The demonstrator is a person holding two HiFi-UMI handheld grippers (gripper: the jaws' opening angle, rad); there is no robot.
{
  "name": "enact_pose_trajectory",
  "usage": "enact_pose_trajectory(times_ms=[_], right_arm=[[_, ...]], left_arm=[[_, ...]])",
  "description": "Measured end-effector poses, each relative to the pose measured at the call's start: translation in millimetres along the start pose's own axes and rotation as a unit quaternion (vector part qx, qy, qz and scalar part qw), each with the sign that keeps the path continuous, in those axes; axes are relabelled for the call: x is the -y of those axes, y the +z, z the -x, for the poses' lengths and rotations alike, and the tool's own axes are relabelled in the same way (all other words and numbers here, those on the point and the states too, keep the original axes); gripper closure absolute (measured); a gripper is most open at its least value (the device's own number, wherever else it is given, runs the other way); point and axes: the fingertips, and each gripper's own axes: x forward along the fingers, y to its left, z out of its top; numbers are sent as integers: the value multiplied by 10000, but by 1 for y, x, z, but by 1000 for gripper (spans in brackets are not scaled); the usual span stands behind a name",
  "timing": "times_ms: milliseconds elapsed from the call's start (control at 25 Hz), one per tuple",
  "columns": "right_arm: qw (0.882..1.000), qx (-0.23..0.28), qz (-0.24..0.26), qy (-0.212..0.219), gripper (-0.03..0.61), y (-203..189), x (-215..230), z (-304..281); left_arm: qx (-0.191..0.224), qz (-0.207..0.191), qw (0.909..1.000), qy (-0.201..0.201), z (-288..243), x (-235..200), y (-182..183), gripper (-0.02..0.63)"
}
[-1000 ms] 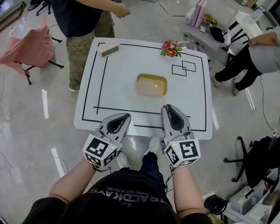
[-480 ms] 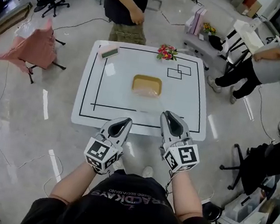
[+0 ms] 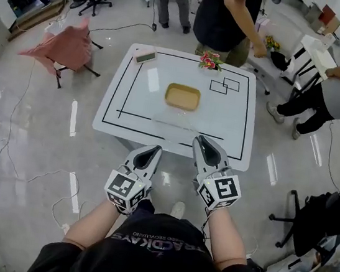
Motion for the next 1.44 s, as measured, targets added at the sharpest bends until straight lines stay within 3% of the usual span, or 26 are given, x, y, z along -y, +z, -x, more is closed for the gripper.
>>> enact_pose_trajectory(times_ms=[440,1440], right_arm=[[9992,7,-73,383,532,-5,-6,44],[9990,112,-86,417,534,-1,21,67]], left_arm=[[196,-40,9990,406,26,50,-2,609],[285,-148,9984,461,9,83,1,609]])
